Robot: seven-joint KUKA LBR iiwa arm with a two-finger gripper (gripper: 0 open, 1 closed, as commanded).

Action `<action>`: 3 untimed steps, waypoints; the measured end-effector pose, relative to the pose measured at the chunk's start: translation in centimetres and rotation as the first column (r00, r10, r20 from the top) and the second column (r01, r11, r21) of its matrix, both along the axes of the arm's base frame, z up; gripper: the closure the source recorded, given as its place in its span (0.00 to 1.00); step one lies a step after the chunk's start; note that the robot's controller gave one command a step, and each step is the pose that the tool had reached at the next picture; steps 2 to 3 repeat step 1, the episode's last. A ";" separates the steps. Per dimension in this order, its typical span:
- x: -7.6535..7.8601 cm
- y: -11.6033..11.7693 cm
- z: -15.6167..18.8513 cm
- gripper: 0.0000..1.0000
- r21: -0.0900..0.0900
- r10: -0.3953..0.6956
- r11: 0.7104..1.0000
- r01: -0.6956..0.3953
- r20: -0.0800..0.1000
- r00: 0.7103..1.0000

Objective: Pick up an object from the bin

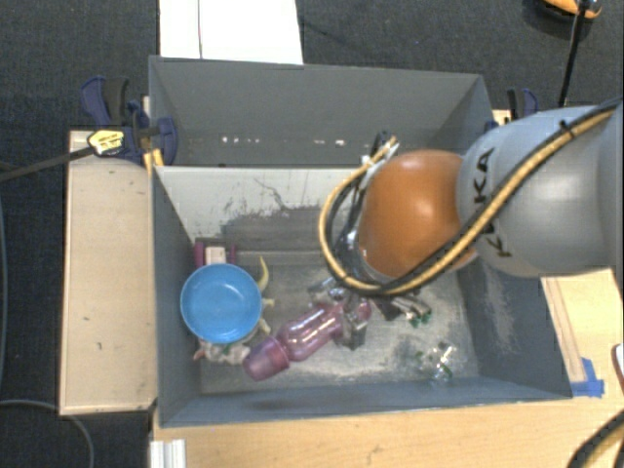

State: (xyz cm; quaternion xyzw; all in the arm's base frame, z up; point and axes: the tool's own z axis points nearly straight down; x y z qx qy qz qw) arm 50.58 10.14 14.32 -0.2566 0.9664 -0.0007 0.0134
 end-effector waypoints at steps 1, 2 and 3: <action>-0.7 -0.9 0.2 1.00 -0.005 -0.018 1.000 0.018 -0.024 1.000; -0.7 -0.9 0.2 1.00 -0.005 -0.018 1.000 0.018 -0.024 1.000; -0.7 -0.9 0.2 1.00 -0.005 -0.018 1.000 0.018 -0.024 1.000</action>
Offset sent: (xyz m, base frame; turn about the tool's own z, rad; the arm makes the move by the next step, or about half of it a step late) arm 0.0396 0.0328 -0.0702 0.0594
